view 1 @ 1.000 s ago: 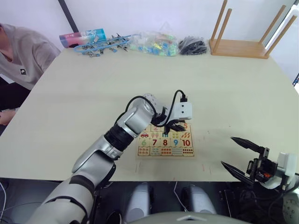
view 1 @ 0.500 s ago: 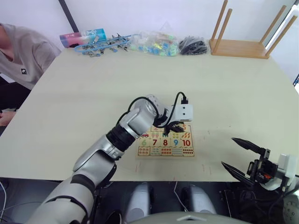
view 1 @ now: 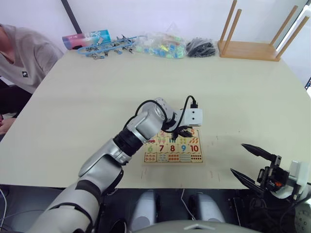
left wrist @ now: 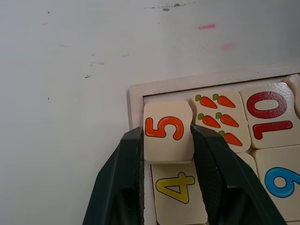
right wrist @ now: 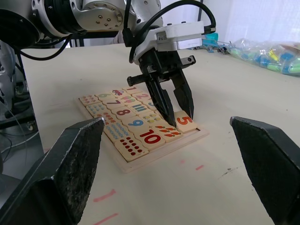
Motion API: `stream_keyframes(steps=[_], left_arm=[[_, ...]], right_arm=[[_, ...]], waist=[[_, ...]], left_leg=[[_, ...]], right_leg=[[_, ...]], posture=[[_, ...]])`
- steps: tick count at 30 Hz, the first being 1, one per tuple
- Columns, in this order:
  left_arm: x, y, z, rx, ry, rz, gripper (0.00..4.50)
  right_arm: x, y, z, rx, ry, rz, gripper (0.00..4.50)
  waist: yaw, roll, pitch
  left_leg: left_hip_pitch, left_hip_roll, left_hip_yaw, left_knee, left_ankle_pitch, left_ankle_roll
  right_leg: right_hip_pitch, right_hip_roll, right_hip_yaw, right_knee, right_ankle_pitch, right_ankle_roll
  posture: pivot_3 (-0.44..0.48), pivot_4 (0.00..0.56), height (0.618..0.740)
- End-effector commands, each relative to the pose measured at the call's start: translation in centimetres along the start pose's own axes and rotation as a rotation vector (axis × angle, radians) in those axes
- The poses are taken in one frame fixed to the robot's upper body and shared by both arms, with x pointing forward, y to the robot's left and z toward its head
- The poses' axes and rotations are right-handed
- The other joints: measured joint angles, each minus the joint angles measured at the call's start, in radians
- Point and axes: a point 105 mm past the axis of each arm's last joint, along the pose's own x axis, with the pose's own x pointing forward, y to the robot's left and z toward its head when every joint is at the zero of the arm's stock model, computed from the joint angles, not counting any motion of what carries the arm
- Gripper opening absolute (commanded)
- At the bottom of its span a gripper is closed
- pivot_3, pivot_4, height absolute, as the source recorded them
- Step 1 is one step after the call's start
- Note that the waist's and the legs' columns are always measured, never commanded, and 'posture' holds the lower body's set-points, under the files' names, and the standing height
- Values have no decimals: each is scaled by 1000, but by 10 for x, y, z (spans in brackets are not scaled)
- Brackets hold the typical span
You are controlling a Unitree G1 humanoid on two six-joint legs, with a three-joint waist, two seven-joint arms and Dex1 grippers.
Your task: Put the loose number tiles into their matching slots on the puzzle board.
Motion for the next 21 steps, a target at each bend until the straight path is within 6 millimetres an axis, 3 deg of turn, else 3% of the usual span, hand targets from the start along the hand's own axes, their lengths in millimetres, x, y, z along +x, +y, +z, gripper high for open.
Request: stream_keyframes(steps=[1,21], left_arm=[[0,1,9,34,-9,-4,1006],[-1,4,14,46,-26,3,1006]], right_arm=[[2,1,6,-34,-21,3,4500],[1,2,4,-38,-11,-4,4500]], waist=[[0,0,0],[0,0,0]], left_leg=[[0,0,0,0,0,0],[0,0,0,0,0,0]], right_leg=[[0,0,0,0,0,0],[0,0,0,0,0,0]], posture=[[0,150,737],[0,150,737]])
